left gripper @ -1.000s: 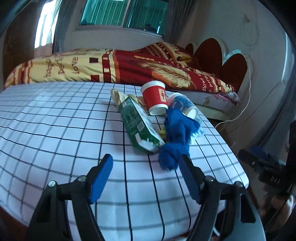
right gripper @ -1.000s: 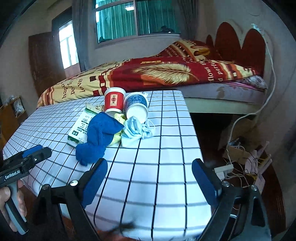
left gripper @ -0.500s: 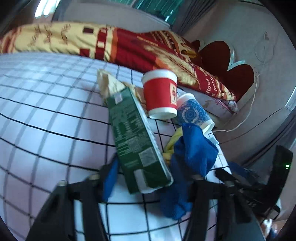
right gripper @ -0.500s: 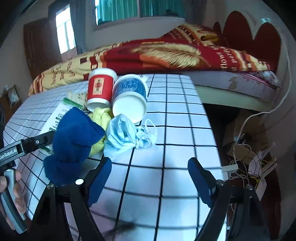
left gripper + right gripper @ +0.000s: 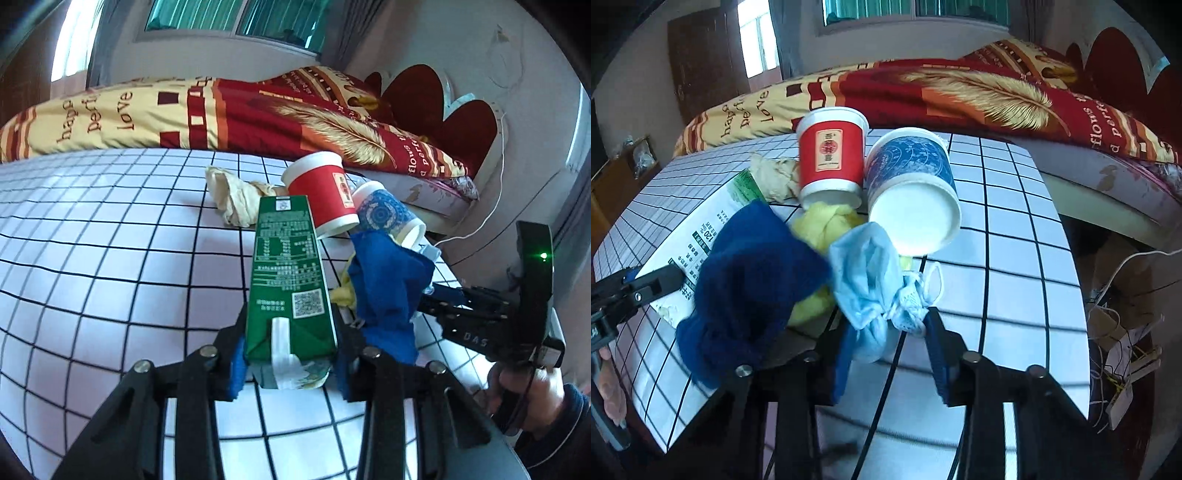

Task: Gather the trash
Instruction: 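Grasp the green carton with the left tool while the right tool grasps the face mask, then lift the green carton and face mask and carry them toward the bucket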

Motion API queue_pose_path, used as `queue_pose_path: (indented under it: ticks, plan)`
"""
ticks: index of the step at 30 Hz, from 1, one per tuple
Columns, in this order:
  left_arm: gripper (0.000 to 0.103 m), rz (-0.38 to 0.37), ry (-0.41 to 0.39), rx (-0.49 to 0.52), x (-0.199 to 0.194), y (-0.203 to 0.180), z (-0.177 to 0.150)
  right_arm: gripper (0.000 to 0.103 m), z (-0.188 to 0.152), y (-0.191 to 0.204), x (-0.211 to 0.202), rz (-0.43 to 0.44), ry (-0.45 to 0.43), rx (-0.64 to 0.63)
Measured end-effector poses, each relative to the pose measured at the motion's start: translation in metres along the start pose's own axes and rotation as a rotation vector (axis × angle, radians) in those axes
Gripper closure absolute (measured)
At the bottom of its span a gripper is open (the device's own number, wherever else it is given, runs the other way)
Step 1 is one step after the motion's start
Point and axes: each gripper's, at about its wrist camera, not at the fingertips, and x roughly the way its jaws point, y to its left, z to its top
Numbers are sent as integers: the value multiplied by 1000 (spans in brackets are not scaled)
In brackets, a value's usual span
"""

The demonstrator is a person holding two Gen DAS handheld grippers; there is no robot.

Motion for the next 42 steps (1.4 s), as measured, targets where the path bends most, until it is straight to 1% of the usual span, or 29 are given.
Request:
queue_pose_path:
  ticks: [2,4,8,12,16,19,21,25,28,30,34,39,42]
  plan:
    - [64,9,-13,17,-5,-2,-3,72,-7,0,-8,6,-15,3]
    - [64,16,-27,24,-12,-5,-5,73,-13,0,-17,11,-32,15]
    - [64,39,-69,58,-31,-13,-12,73,-26,-3,-44,15,-80,50]
    - [64,46,-85,87,-43,-20,-23,73,-37,-7,-72,13,-117,77]
    - [64,35,-83,103,-49,-30,-36,73,-49,-8,-98,19,-161,90]
    - [64,27,-73,107,-50,-37,-44,74,-57,-6,-110,30,-180,86]
    - [64,24,-76,105,-53,-39,-46,74,-60,-3,-114,28,-186,76]
    - [64,21,-98,120,-62,-47,-48,74,-67,-2,-128,22,-232,94]
    - [64,5,-110,148,-64,-56,-50,74,-74,-2,-144,21,-274,102]
    - [64,-13,-109,139,-62,-59,-51,74,-77,-2,-150,24,-290,100]
    - [64,-20,-107,122,-61,-58,-53,74,-80,1,-144,31,-257,82]
    - [64,0,-93,132,-59,-53,-54,74,-83,0,-129,31,-232,106]
    - [64,19,-90,123,-55,-47,-51,74,-81,-3,-107,33,-166,126]
